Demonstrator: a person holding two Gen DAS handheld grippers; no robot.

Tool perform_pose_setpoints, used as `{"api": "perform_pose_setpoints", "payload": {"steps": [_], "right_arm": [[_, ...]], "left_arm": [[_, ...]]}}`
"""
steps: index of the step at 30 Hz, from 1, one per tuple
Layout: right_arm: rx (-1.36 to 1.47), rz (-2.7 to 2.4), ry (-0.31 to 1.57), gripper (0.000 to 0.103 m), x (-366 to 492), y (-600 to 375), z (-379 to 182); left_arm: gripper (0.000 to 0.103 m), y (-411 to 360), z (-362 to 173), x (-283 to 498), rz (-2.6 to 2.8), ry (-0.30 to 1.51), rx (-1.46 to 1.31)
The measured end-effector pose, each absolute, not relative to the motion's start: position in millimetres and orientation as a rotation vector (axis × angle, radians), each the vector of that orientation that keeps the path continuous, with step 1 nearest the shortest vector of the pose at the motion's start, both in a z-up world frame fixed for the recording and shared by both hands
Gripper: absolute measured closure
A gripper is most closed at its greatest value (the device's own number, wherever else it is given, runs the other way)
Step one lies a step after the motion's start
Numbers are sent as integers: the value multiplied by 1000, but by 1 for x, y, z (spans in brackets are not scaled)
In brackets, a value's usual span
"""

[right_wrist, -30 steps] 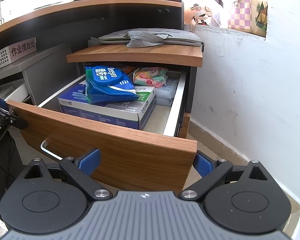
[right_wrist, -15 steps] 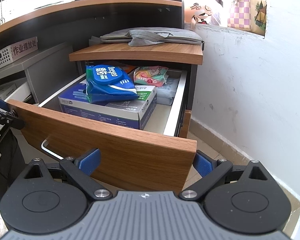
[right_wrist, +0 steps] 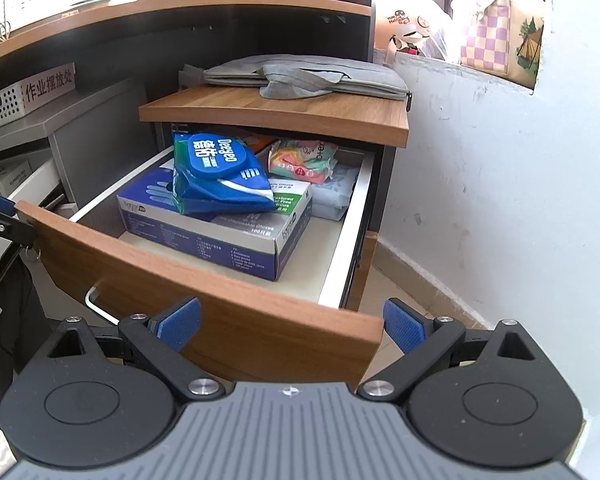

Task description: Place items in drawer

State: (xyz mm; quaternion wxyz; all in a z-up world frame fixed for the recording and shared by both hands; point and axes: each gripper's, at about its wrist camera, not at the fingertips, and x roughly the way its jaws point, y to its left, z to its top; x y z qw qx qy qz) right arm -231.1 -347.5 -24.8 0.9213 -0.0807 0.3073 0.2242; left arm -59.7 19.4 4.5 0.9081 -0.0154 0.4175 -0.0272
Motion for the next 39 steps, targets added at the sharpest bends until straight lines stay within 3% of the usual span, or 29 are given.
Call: {"api": "perform_pose_setpoints", "payload": {"steps": [20, 39], "right_arm": [[-171, 703, 721, 4, -208, -258, 34], [-204, 998, 701, 4, -186, -113, 68]], "left_arm": [[3, 89, 72, -116, 50, 772, -256], [3, 208, 96, -175, 426, 667, -428]]}}
